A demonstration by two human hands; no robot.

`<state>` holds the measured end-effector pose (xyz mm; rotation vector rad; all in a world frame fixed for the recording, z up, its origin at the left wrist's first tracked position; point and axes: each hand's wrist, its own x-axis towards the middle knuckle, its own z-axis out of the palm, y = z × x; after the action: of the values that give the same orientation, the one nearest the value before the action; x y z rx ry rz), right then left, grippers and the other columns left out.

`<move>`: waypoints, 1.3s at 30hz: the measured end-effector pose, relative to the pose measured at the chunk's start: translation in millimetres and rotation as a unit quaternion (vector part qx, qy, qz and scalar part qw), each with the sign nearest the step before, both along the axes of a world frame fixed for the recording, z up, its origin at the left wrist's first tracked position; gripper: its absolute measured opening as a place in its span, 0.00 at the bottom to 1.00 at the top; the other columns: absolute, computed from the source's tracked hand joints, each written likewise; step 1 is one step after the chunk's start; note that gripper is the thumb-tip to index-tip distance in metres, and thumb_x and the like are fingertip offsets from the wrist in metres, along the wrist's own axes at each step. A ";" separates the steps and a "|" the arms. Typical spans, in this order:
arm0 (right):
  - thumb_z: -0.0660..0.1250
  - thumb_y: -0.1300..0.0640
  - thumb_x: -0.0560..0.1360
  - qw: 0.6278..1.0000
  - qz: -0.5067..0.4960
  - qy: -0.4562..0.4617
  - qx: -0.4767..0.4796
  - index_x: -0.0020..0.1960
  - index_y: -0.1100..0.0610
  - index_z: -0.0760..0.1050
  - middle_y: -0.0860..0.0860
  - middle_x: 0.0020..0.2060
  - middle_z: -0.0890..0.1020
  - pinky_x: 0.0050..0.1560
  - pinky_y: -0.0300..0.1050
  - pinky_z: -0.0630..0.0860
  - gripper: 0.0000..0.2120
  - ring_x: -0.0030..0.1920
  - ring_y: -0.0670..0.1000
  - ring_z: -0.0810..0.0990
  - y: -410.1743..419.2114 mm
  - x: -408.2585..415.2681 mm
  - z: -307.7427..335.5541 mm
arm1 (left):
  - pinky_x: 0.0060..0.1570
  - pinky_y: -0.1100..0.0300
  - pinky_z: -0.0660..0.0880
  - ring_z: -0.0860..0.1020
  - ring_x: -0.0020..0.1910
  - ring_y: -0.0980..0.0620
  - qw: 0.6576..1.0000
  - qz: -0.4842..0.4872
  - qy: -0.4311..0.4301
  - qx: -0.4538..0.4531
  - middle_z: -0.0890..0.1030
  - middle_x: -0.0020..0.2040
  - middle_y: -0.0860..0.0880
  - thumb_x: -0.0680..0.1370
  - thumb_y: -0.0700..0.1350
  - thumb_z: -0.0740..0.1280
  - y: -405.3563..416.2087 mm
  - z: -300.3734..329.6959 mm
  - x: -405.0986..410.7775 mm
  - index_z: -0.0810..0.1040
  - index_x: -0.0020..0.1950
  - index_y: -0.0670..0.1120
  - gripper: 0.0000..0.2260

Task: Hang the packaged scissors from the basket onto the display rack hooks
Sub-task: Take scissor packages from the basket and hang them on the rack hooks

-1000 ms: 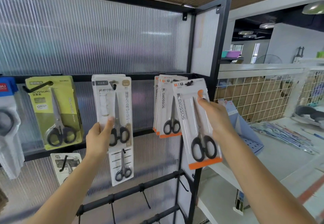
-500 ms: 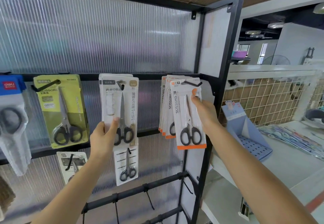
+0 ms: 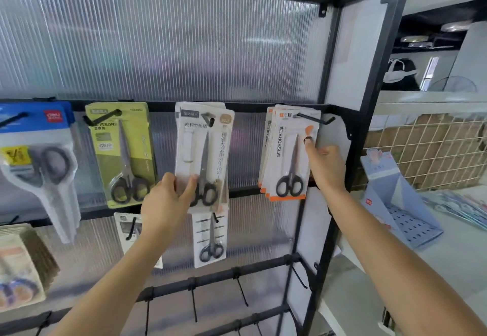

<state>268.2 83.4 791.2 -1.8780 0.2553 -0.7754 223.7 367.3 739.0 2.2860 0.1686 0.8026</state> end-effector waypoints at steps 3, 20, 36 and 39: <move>0.63 0.45 0.77 1.000 -0.004 -0.005 0.005 0.55 0.60 0.70 0.54 0.50 0.77 0.45 0.44 0.71 0.18 0.48 0.51 0.76 -4.0 -5.4 -9.3 | 0.33 0.55 0.70 0.75 0.34 0.46 0.999 -0.028 0.023 -0.021 0.77 0.35 0.45 0.77 0.62 0.60 0.3 -4.4 -6.1 0.70 0.42 0.42 0.22; 0.58 0.53 0.80 0.887 0.022 0.143 -0.438 0.72 0.64 0.61 0.60 0.69 0.67 0.68 0.49 0.62 0.24 0.68 0.59 0.67 -5.2 -147.3 -112.7 | 0.43 0.52 0.71 0.75 0.48 0.41 0.906 -0.299 0.129 0.268 0.73 0.45 0.43 0.81 0.45 0.56 -105.3 -66.0 -78.7 0.70 0.47 0.41 0.08; 0.60 0.58 0.77 0.841 -0.208 0.438 -0.241 0.73 0.65 0.58 0.60 0.71 0.64 0.64 0.50 0.64 0.27 0.68 0.59 0.66 20.8 -382.3 -281.4 | 0.59 0.50 0.64 0.71 0.62 0.39 0.668 -0.631 0.159 0.360 0.73 0.62 0.35 0.76 0.52 0.53 -158.6 -229.8 -196.7 0.71 0.62 0.33 0.25; 0.60 0.59 0.77 0.819 -0.250 0.485 -0.178 0.72 0.65 0.60 0.60 0.68 0.68 0.60 0.51 0.68 0.25 0.63 0.60 0.70 26.9 -428.5 -328.8 | 0.61 0.51 0.66 0.71 0.63 0.41 0.615 -0.650 0.184 0.406 0.74 0.62 0.39 0.80 0.49 0.56 -159.5 -270.0 -225.8 0.72 0.63 0.37 0.19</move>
<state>-160.3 110.3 462.4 -2.4778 1.3688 -0.0971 -2.0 207.8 469.0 2.3919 -1.8178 -0.5256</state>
